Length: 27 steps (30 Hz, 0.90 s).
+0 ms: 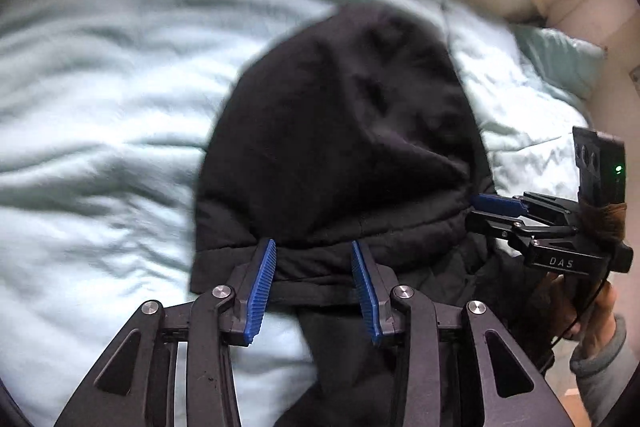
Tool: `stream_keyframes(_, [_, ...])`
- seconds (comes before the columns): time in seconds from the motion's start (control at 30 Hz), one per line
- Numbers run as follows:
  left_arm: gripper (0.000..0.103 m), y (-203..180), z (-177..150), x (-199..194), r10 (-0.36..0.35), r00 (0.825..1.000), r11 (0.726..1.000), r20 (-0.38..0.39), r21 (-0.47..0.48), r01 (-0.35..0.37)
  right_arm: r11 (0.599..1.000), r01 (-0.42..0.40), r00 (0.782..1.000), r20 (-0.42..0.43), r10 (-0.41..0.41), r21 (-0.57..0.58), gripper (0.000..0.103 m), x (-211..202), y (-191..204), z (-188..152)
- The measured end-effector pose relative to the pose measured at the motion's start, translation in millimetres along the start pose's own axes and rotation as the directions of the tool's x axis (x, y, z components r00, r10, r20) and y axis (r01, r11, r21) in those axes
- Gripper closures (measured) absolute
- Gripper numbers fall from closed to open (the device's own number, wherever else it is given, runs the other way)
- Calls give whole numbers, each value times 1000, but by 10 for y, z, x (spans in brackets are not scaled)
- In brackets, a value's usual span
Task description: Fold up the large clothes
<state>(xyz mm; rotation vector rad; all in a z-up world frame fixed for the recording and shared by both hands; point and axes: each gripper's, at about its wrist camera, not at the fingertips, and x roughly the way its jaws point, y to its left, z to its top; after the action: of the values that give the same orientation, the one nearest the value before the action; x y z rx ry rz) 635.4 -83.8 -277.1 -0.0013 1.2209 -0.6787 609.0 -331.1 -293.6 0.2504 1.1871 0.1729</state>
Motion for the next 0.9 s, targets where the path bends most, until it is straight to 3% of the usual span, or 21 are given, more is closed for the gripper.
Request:
stream_keyframes(0.1, [62,28,21,-429,38,995,999,95,-8,-38,1000,-23,999,45,22,16,55,-252,-65,-60])
stream_keyframes(0.2, [62,123,24,-665,47,993,998,112,-34,-44,998,-47,996,80,44,41,54,-427,-135,-135])
stream_keyframes(0.37, [62,241,14,-895,102,986,994,134,-51,-96,999,9,996,93,-14,52,52,-574,-243,-247])
stream_keyframes(0.47, [62,343,46,-900,95,987,993,132,-89,-83,994,20,994,103,-31,104,34,-627,-444,-228])
stream_keyframes(0.5, [61,376,83,-846,81,989,992,125,-112,-67,992,7,994,108,-21,127,28,-615,-526,-213])
stream_keyframes(0.7, [61,561,319,-285,-79,996,977,29,-196,83,976,-116,993,43,110,187,27,-364,-810,15])
stream_keyframes(0.83, [61,647,381,90,-178,984,958,-27,-234,167,955,-233,971,-12,239,183,28,-19,-821,130])
stream_keyframes(0.9, [61,664,404,206,-222,974,950,-35,-234,208,947,-284,956,-25,291,153,35,122,-762,176])
